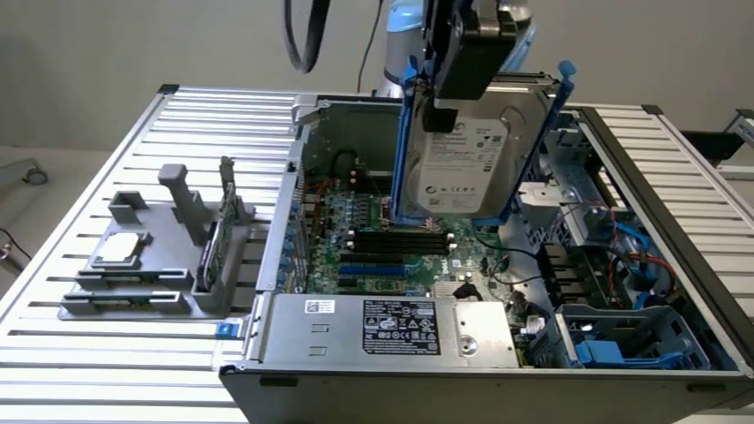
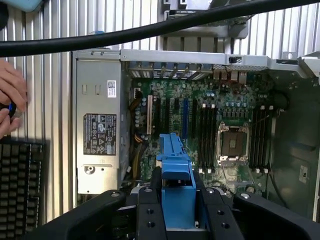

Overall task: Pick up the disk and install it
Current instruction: 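Pick up the disk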

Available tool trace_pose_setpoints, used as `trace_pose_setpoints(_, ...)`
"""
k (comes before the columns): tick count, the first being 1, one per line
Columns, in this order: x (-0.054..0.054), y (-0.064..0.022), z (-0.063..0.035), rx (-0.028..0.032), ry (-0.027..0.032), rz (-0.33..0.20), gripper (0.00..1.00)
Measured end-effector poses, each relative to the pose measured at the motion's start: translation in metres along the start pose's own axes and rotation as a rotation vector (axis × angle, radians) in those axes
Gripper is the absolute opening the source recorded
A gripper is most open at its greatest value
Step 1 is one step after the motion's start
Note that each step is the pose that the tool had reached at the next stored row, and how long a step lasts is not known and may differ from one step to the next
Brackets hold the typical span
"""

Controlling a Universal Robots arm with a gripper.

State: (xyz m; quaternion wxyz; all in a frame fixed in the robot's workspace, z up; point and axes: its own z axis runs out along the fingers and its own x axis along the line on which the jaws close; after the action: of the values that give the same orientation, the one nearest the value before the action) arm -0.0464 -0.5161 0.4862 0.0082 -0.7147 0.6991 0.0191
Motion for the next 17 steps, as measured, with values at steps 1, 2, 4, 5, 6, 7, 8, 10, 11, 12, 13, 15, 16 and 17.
trace_pose_setpoints(1, 0.003, -0.0011, 0.0003, -0.0001, 0.0, 0.0, 0.33)
trace_pose_setpoints(2, 0.005, -0.0029, 0.0008, 0.0, 0.0, 0.0, 0.33)
trace_pose_setpoints(4, 0.012, -0.0078, 0.0026, 0.0, 0.0, 0.0, 0.33)
trace_pose_setpoints(5, 0.015, -0.0103, 0.0035, 0.0, 0.0, 0.0, 0.33)
trace_pose_setpoints(6, 0.018, -0.013, 0.0044, 0.0, 0.0, 0.0, 0.33)
trace_pose_setpoints(7, 0.021, -0.0156, 0.0054, 0.0, 0.0, 0.0, 0.33)
trace_pose_setpoints(8, 0.024, -0.0184, 0.0064, 0.0, 0.0, 0.0, 0.33)
trace_pose_setpoints(10, 0.029, -0.0249, 0.0083, 0.0, -0.0001, 0.0, 0.33)
trace_pose_setpoints(11, 0.032, -0.0286, 0.0091, 0.0, 0.0, 0.0, 0.33)
trace_pose_setpoints(12, 0.034, -0.0326, 0.0101, 0.0, -0.0001, 0.0, 0.33)
trace_pose_setpoints(13, 0.036, -0.0368, 0.0109, 0.0, -0.0001, 0.0, 0.33)
trace_pose_setpoints(15, 0.04, -0.0457, 0.0126, 0.0, 0.0, 0.0, 0.33)
trace_pose_setpoints(16, 0.042, -0.0501, 0.0135, 0.0, 0.0, 0.0, 0.33)
trace_pose_setpoints(17, 0.044, -0.0546, 0.0143, 0.0, 0.0, 0.0, 0.33)
